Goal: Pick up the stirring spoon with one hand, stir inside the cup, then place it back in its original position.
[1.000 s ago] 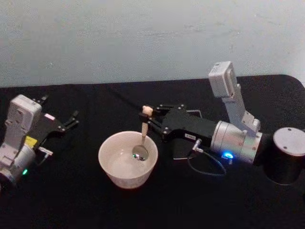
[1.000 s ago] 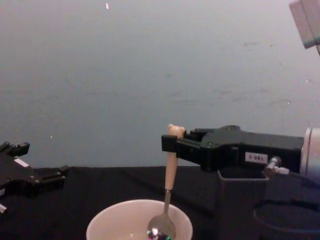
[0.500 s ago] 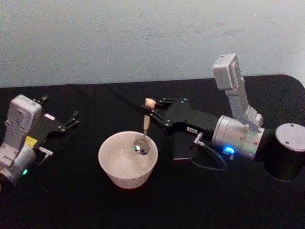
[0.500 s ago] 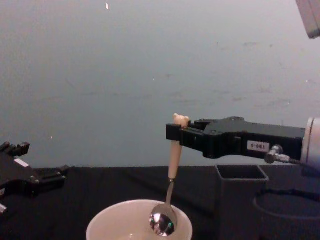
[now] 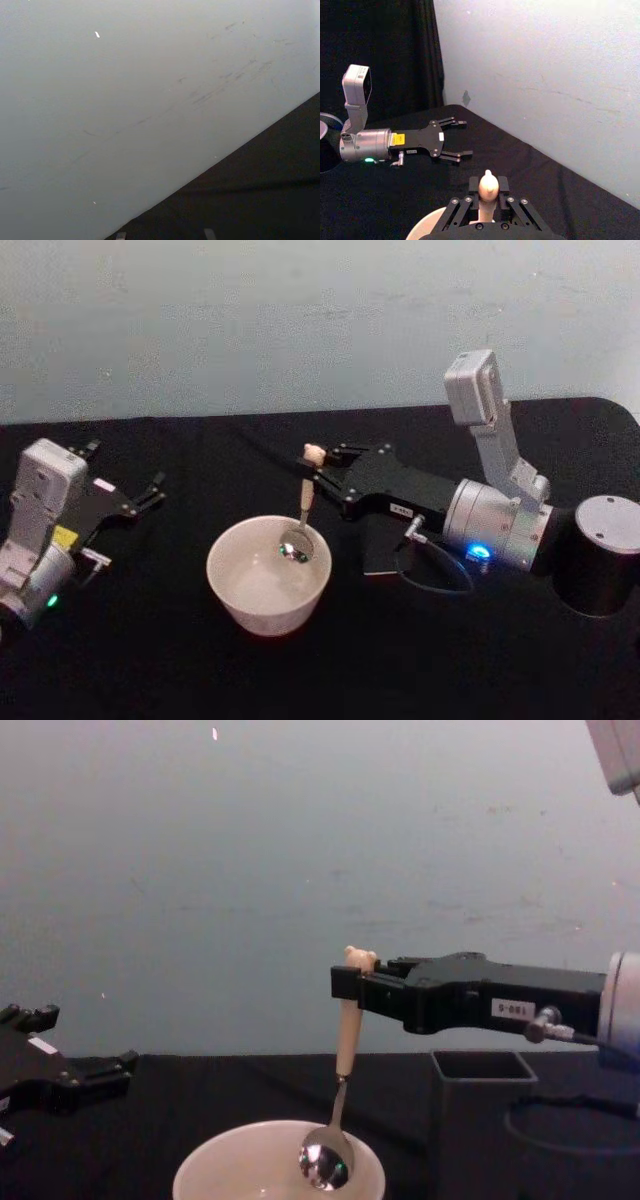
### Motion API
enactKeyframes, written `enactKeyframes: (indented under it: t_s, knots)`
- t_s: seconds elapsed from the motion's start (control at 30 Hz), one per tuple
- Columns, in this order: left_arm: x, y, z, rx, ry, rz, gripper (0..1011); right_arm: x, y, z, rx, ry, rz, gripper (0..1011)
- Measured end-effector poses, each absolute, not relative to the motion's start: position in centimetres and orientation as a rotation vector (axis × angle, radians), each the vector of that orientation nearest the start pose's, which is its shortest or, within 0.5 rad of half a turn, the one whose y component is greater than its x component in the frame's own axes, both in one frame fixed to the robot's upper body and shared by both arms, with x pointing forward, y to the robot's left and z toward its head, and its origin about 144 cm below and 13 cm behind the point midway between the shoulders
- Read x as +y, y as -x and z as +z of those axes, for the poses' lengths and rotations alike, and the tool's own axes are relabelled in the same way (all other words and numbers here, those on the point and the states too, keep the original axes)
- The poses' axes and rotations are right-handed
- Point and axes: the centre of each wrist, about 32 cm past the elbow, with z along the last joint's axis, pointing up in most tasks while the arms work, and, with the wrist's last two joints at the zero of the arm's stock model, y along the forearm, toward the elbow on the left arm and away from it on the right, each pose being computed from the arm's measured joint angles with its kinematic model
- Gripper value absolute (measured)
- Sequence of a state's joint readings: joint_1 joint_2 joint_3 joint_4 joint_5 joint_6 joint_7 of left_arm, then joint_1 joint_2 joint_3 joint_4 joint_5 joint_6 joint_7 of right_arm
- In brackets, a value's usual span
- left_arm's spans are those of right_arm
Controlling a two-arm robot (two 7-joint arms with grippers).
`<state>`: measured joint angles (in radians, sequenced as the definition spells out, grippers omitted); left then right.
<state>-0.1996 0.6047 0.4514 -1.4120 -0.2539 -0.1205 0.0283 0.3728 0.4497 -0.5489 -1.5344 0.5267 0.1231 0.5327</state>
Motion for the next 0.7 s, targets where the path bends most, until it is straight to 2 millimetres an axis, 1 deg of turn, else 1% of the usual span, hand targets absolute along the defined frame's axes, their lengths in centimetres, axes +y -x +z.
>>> enactKeyframes:
  t_s: [0.37,0.7]
  knots:
    - [31.0,-48.9,114.0,-0.285,-0.304,1.248,1002,-20.8,-52.2,121.7,0.021,0.052,-0.584,214]
    - [31.0,-48.9,114.0,-0.285,-0.305,1.248,1001,-21.5,-52.4,122.3,0.042,0.034,-0.625,214]
